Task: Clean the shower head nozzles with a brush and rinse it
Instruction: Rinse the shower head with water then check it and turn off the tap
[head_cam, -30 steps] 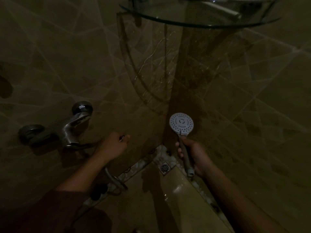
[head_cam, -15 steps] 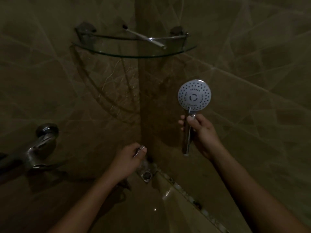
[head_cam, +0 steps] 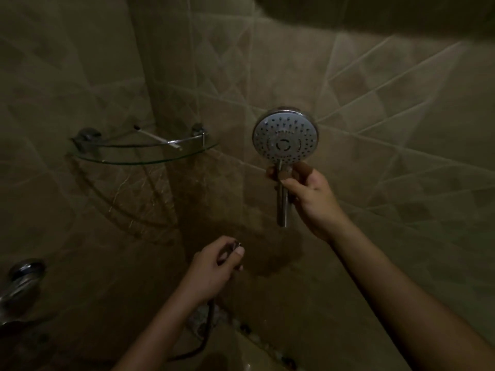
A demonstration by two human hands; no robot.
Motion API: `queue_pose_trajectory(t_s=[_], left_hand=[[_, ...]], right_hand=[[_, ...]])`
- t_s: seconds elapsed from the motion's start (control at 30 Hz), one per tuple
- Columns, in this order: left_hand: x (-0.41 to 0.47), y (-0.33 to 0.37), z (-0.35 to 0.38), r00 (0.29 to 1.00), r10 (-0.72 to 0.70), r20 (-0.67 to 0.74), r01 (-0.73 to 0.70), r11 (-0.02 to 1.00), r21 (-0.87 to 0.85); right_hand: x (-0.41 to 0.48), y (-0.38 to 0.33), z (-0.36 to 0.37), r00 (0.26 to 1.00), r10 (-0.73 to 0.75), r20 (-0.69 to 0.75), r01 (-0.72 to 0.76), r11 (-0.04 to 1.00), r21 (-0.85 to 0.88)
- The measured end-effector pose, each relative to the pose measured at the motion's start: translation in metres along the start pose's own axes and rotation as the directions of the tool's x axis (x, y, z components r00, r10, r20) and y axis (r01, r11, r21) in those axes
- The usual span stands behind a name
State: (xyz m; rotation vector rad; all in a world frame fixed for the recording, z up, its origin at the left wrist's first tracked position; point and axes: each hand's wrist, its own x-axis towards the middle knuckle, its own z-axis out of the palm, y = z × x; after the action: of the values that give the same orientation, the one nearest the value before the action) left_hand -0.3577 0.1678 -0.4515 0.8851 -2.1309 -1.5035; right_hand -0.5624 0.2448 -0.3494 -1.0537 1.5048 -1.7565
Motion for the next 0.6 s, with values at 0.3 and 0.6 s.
queue_pose_trajectory(t_s=[0.3,0.6], left_hand=[[-0.039,0.066,0.042,0.996,0.06,-0.068,-0.061,0.998,-0.014],[-0.065,0.086,0.073,0.986,0.13,-0.103,-0.135,0.99,-0.043]], right_hand=[[-0.031,-0.071,-0.039,0.993,-0.11,-0.031,0.112,0.992,0.061],[-0.06,-0.083,-0.054,0.995,-0.09,-0.036,0.093,0.993,0.072]])
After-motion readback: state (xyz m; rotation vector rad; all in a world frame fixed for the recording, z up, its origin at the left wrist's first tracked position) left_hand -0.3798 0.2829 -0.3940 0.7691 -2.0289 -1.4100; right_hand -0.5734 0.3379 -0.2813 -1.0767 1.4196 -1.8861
